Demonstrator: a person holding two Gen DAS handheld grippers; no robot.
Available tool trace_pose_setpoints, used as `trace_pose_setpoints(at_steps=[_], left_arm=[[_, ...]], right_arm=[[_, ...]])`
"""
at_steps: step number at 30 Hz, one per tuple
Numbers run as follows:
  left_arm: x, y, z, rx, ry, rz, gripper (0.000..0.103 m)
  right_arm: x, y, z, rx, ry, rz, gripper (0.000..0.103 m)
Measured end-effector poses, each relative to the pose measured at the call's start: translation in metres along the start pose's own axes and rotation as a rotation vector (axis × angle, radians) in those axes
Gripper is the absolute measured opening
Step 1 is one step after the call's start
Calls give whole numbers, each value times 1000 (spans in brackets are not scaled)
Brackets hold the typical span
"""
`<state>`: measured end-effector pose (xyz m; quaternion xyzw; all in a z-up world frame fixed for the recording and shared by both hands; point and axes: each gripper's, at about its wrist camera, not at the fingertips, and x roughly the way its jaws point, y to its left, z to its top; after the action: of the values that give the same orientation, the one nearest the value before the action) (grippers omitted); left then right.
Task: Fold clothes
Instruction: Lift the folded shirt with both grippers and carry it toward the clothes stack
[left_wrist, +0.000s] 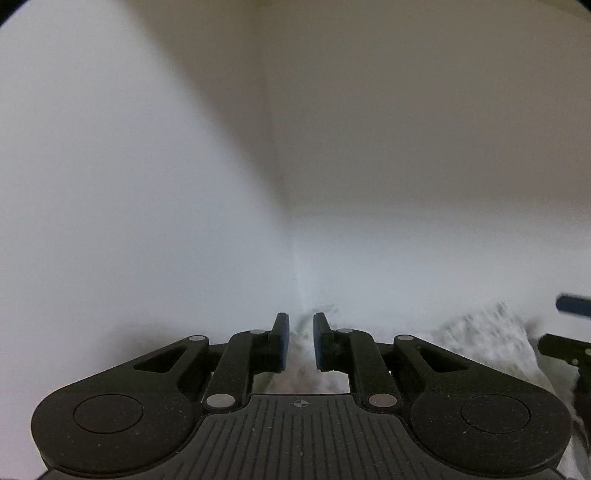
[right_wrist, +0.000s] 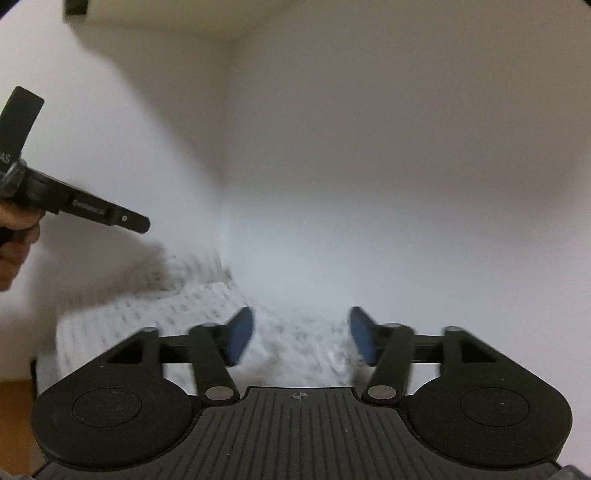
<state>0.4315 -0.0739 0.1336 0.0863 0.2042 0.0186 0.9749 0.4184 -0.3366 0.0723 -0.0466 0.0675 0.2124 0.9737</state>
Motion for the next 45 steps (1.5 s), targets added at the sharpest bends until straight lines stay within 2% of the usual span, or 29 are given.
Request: trace_pose_setpoints(at_steps=[1, 3, 4, 5, 11, 16, 21, 23, 28, 34, 36, 38, 43, 45], left_arm=[[-2, -1, -4, -6, -1, -11, 20], [-9, -1, -10, -31, -2, -39, 25], [-12, -3, -13, -36, 2, -50, 25], [-16, -5, -17, -37, 6, -56, 25], [-28, -14, -50, -46, 59, -85, 25], [-26, -17, -78, -65, 89, -78, 25], [-23, -14, -100, -90, 101, -71, 25], [-21, -15, -100, -84, 98, -69, 25], [-6, -11, -76, -40, 93, -75, 25], [52, -18, -25, 26, 110, -64, 25], [73, -22, -14, 60, 124, -20, 23], [92, -25, -6, 96, 136, 25, 16], [119, -28, 3, 161, 154, 78, 15], [123, -22, 7, 141, 166, 104, 15]], right_arm=[[4, -1, -1, 4, 10, 9, 61], [7, 1, -2, 21, 29, 50, 49], [8, 1, -2, 29, 39, 70, 32], [9, 2, -3, 37, 48, 90, 24], [20, 20, 0, 24, 100, 102, 26], [36, 15, 0, 55, 132, 111, 27], [68, 14, 4, -92, 150, 91, 27], [85, 11, 0, -141, 166, 57, 27], [94, -11, -23, -117, 268, 56, 27], [84, -17, -33, -91, 280, 46, 27], [83, -19, -35, -80, 276, 52, 27], [82, -15, -36, -89, 267, 47, 27], [66, -16, -37, -97, 240, 29, 28], [63, -15, -35, -88, 240, 24, 29]])
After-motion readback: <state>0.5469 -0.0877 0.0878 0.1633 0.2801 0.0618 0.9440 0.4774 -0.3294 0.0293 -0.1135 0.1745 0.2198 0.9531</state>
